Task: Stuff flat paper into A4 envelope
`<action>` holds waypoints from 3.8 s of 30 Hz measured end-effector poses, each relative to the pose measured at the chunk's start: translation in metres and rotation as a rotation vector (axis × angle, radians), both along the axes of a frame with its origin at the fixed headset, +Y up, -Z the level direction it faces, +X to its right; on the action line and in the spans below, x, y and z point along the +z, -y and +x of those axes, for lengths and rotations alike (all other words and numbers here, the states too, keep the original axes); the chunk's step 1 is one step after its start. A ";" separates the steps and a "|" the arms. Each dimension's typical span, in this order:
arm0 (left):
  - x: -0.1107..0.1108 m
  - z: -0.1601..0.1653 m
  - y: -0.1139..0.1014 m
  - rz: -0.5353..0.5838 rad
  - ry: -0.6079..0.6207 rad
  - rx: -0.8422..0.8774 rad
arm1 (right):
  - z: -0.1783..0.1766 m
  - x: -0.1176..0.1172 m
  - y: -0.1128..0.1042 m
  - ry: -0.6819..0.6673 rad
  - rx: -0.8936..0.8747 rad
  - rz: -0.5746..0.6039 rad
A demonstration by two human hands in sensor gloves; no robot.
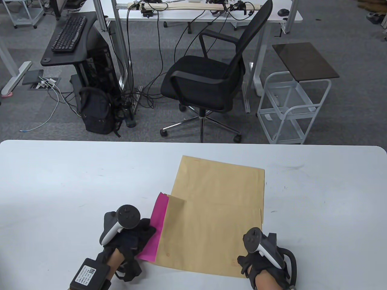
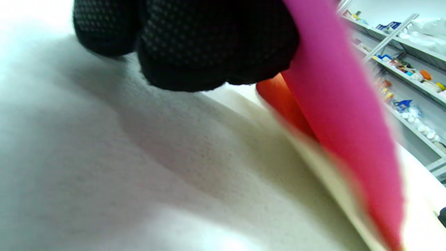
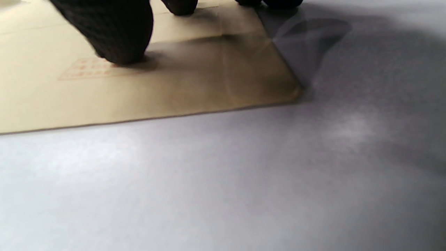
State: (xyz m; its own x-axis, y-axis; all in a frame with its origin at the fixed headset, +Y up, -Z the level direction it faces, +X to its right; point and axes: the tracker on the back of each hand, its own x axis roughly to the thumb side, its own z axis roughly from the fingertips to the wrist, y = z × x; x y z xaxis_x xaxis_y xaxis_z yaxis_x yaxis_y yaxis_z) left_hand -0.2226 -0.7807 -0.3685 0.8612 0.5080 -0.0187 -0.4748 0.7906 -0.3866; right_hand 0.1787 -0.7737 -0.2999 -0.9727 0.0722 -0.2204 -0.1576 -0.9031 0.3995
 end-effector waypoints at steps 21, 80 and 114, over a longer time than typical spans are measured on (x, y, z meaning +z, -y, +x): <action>0.019 0.020 -0.010 0.290 -0.168 -0.562 | 0.000 0.000 0.000 -0.003 -0.010 -0.011; 0.023 0.040 -0.013 0.248 0.094 -0.525 | 0.002 0.000 0.001 -0.014 -0.029 -0.022; 0.027 -0.029 -0.089 0.408 0.111 -0.133 | -0.038 0.003 -0.070 -0.196 -0.335 0.253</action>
